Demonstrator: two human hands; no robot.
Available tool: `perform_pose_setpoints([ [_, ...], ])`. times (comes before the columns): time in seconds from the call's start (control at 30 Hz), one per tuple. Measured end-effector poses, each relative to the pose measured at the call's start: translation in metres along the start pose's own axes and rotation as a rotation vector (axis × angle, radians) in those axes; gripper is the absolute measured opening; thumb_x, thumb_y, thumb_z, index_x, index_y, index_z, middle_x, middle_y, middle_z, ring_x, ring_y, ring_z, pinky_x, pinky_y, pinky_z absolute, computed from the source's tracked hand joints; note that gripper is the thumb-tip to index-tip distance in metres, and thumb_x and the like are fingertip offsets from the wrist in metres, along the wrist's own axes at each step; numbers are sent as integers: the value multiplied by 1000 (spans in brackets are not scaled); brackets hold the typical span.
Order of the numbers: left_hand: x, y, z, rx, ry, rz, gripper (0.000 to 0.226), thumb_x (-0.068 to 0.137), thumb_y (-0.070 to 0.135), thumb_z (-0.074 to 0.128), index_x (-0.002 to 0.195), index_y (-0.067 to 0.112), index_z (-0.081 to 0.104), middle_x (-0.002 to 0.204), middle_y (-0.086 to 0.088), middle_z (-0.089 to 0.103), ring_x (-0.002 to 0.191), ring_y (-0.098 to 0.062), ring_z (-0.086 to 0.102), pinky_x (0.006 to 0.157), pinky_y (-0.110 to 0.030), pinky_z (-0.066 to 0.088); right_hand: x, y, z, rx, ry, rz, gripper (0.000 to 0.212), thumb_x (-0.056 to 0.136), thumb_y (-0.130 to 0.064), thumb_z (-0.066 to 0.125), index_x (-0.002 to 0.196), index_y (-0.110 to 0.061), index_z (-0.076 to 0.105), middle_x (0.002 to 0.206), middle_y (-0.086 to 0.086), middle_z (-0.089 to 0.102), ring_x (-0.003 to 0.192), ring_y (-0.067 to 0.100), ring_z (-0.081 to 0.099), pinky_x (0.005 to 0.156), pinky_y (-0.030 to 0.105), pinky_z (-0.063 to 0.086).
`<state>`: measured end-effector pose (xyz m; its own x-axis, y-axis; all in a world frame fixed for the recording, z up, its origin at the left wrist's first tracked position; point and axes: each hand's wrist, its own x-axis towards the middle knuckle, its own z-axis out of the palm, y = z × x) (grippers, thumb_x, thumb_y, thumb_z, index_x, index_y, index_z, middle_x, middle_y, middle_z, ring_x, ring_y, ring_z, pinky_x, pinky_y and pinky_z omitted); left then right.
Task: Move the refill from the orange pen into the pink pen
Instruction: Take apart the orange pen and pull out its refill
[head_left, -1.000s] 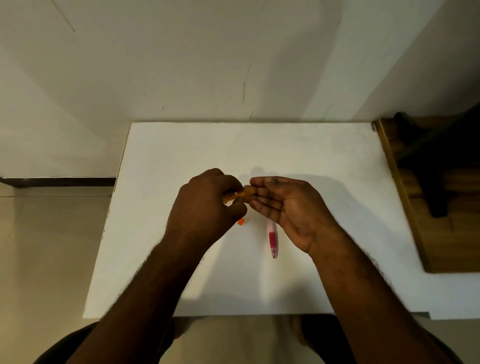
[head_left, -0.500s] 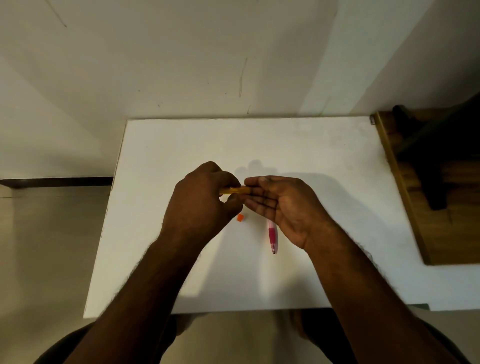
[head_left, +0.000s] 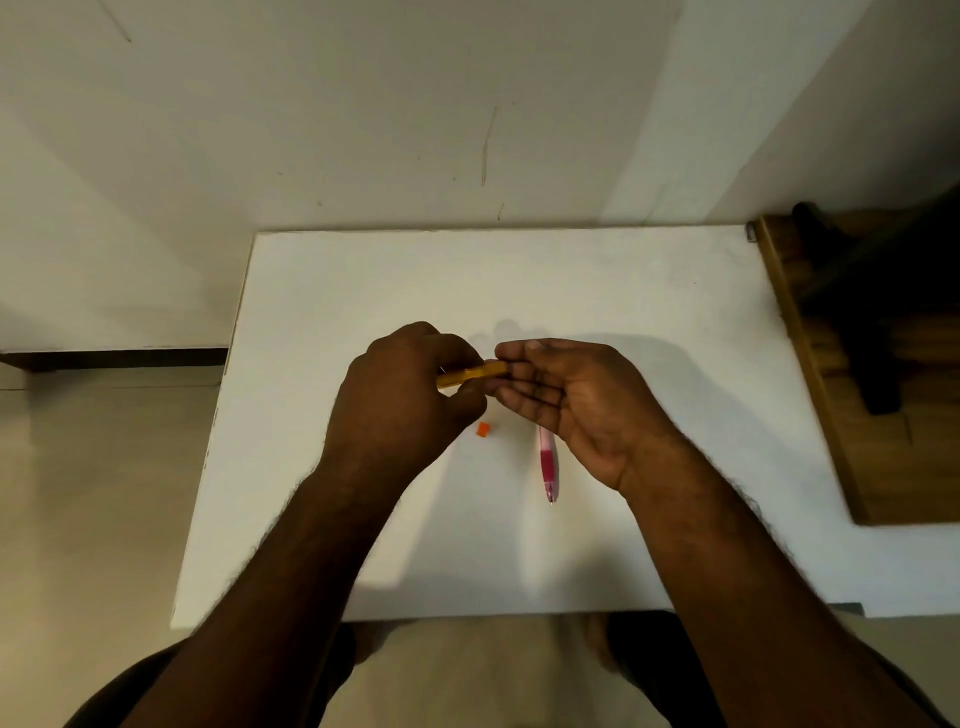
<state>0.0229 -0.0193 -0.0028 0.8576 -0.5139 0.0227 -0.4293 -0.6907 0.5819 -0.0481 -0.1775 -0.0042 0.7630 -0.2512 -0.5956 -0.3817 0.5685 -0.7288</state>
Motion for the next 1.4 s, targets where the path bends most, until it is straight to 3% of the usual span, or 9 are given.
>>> perform_pose_setpoints([
  [0.13,0,0,0,-26,10,-13,16,77,25,75,93,29,77,83,9,66,76,-14,62,65,-28,46,3,-3,-2,-74,46,-11,19,103,-11,55,109,-2,71,102,19,79,91,31,79,78,31,64],
  [0.3,0,1,-1,-54,29,-37,17,77,24,76,93,31,78,84,11,67,77,-10,62,66,-26,45,5,-3,-4,-240,158,-83,5,94,-9,70,96,-11,73,97,15,80,84,27,80,81,34,64],
  [0.67,0,3,-3,-77,36,-43,18,77,23,77,93,30,78,85,11,68,78,-11,62,68,-26,46,6,0,-3,-332,163,-162,11,89,-10,76,99,-12,71,93,14,79,79,24,80,77,32,64],
  [0.9,-1,4,-3,-73,20,-58,18,77,24,77,94,30,78,87,11,69,80,-12,63,70,-28,49,8,2,-3,-371,190,-220,13,88,-9,78,94,-15,69,87,10,79,72,21,79,66,25,63],
  [1.4,0,6,-4,-181,22,-114,18,76,23,75,92,33,78,85,10,71,83,-14,67,78,-40,57,9,3,-4,-555,274,-510,19,87,-11,78,94,-21,63,82,0,78,69,15,78,73,37,65],
])
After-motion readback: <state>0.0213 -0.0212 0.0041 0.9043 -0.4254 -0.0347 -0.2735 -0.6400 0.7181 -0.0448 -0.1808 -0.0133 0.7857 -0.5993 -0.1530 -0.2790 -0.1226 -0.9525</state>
